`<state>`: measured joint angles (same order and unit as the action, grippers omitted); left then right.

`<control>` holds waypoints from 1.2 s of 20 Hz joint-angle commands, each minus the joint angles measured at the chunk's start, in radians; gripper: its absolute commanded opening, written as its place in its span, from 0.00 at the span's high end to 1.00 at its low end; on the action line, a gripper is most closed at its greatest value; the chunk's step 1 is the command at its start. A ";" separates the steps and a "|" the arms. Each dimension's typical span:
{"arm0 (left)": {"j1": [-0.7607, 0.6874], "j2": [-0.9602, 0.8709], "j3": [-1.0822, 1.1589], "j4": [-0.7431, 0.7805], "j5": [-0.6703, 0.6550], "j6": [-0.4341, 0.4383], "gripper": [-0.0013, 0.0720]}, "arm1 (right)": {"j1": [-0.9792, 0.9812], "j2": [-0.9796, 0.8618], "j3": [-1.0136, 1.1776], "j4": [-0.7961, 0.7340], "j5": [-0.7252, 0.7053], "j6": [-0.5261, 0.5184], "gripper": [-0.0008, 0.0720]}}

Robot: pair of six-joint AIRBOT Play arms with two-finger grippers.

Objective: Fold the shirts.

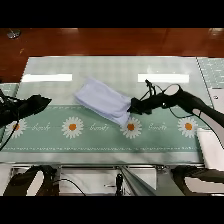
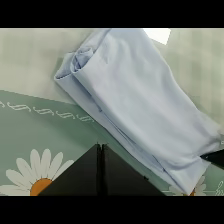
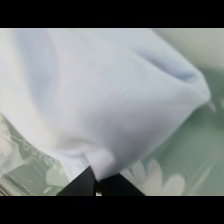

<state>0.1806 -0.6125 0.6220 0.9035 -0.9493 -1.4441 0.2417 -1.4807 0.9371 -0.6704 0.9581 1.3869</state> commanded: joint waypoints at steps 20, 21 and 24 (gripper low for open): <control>0.000 0.000 0.000 -0.068 0.007 0.000 0.95 | -0.671 0.262 1.001 -0.611 0.898 0.327 0.96; 0.000 0.000 0.000 -0.071 0.007 0.000 0.95 | -0.734 0.298 0.976 -0.615 0.898 0.328 0.96; 0.000 0.000 0.000 -0.086 0.008 0.000 0.95 | -0.922 0.432 0.829 -0.653 0.899 0.325 0.96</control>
<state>0.1806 -0.6128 0.6220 0.8288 -0.9424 -1.4445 -0.5102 -1.1568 1.8637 -1.2858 1.8339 1.7031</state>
